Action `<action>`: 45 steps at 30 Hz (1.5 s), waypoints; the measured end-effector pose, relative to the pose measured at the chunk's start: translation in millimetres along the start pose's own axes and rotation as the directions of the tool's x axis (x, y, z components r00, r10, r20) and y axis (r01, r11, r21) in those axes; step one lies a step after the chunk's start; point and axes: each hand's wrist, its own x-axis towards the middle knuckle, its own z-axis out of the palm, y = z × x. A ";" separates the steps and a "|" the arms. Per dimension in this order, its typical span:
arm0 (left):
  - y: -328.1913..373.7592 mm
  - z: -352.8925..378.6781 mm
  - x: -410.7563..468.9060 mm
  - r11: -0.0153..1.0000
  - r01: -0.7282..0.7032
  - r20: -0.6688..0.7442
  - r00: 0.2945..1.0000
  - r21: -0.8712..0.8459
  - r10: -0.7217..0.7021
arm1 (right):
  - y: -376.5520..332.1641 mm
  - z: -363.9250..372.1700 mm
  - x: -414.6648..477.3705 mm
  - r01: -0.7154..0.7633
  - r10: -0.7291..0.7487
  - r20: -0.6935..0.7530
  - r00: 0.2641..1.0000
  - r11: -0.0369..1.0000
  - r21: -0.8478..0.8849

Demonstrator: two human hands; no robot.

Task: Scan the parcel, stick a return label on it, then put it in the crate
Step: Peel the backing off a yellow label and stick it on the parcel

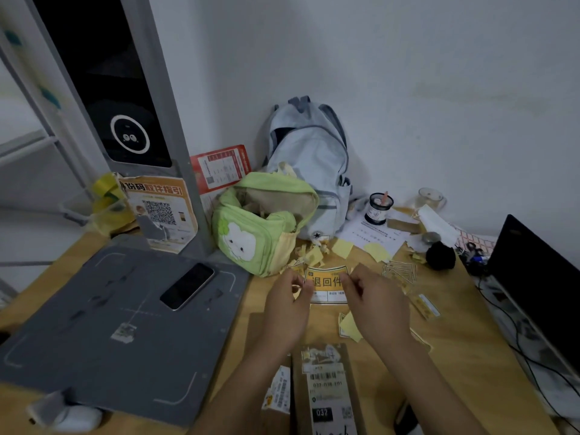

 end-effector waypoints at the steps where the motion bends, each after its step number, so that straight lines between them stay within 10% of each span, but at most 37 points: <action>1: -7.2 2.1 -1.1 1.000 0.025 0.000 1.000 0.011 -0.025 | 4.4 7.4 -3.1 -0.003 0.003 0.013 1.000 1.000 -0.006; 20: -113.0 38.8 -32.2 0.859 0.277 0.118 0.927 0.430 -0.357 | 53.7 102.1 -56.7 -0.108 0.187 0.500 0.846 0.977 -0.181; 36: -135.8 49.5 -44.8 0.883 0.280 0.013 0.952 0.378 -0.307 | 56.3 120.6 -68.4 -0.348 0.374 0.361 0.854 0.928 -0.136; 45: -150.5 55.0 -43.6 0.822 -0.012 0.289 0.939 0.569 -0.186 | 60.8 137.6 -84.3 0.021 0.026 0.459 0.888 0.995 -0.097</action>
